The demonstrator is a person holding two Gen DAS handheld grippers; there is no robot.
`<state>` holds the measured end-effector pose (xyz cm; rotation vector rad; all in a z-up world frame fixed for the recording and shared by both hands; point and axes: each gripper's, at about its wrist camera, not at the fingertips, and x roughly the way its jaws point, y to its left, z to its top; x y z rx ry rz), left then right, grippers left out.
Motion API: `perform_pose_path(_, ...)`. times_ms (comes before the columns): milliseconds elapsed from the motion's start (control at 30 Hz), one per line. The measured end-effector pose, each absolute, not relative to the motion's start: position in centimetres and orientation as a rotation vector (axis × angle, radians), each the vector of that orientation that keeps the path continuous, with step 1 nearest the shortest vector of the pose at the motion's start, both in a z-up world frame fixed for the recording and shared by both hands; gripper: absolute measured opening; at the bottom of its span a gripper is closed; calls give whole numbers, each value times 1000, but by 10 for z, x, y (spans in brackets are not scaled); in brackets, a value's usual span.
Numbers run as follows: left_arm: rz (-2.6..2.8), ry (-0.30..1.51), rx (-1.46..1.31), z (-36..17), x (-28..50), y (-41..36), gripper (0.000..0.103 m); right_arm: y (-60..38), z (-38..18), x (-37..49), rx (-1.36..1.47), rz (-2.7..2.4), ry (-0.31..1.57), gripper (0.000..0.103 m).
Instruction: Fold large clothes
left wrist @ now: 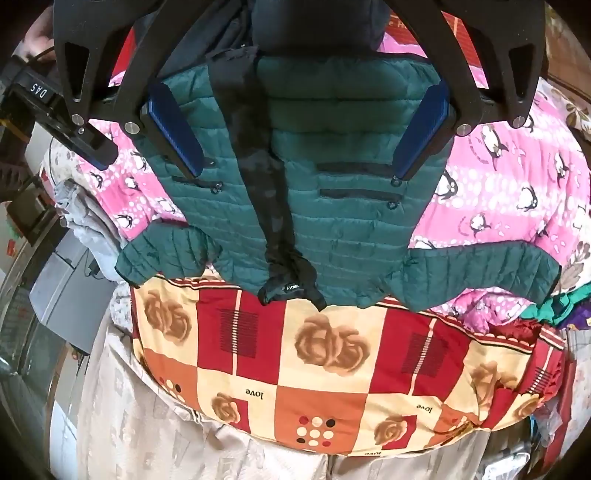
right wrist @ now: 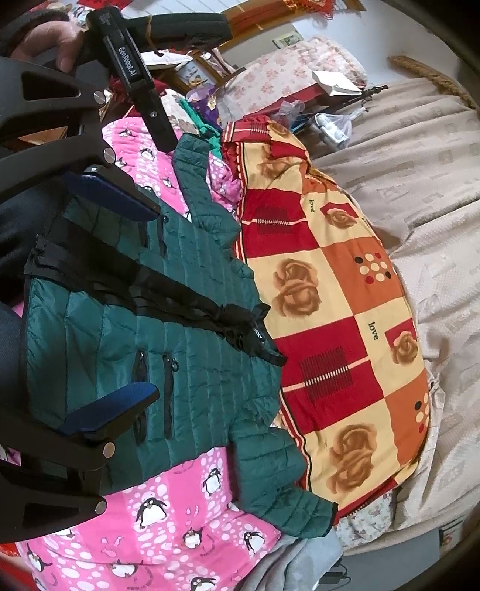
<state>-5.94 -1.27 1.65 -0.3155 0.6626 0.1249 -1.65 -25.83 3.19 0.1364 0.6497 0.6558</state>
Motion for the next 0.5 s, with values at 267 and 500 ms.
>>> perform_pose_path(267,100,674,-310,12,-60,-17,103,-261,31,-19,155,638,712,88)
perform_pose_path(500,111,674,-342,12,-61,-11,103,-260,34,-24,162,656,664,88)
